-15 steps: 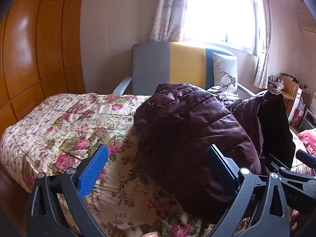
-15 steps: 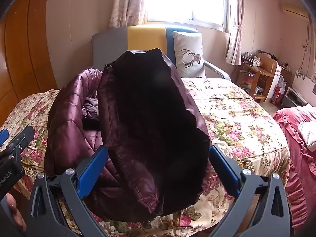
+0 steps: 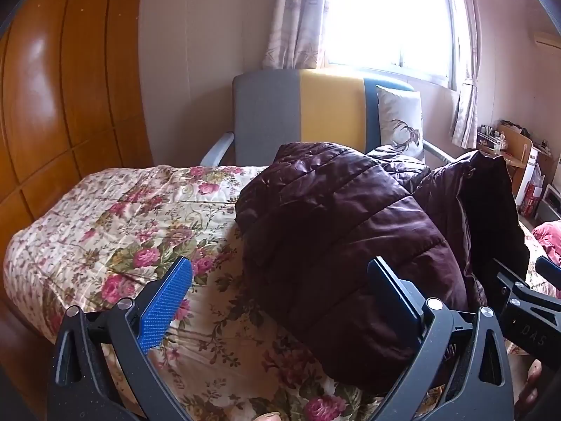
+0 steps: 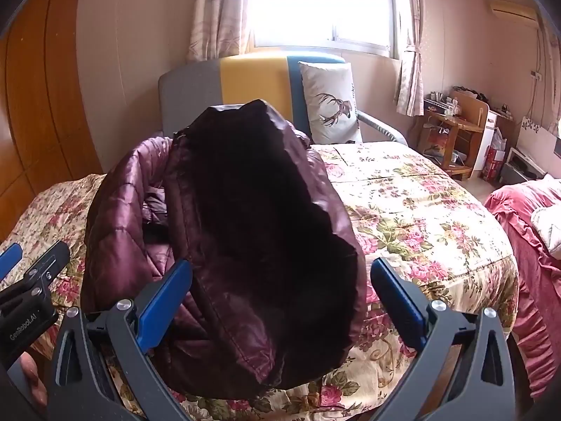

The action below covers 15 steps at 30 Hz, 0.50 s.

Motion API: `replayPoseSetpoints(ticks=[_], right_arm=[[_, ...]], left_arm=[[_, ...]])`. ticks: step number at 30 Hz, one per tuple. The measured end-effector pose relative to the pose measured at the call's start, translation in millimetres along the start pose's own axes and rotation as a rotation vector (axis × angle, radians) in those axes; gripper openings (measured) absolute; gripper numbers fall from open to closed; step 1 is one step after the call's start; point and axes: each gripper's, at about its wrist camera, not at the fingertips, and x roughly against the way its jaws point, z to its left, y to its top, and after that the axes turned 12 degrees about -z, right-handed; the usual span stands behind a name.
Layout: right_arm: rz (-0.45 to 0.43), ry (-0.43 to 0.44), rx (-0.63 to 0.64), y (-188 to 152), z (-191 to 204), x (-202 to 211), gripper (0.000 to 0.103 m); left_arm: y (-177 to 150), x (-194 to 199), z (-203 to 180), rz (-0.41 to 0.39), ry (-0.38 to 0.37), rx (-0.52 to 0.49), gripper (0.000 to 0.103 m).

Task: Fold large clothes
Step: 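Hold the maroon puffer jacket bunched between both grippers above the bed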

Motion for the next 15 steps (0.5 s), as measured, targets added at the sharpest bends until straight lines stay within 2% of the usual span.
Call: replayPoseSetpoints(ticks=[2,15], right_arm=[[0.000,-0.006,-0.004,0.4,-2.7,-0.8,0.101],[-0.029,-0.020,-0.014,4.1,-10.0,2.5,0.101]], left_arm=[[4.7,-10.0,-6.5,0.021,-0.005,-0.017,0.099],[3.8,-11.2,-11.6,0.029,-0.021,-0.031,0.099]])
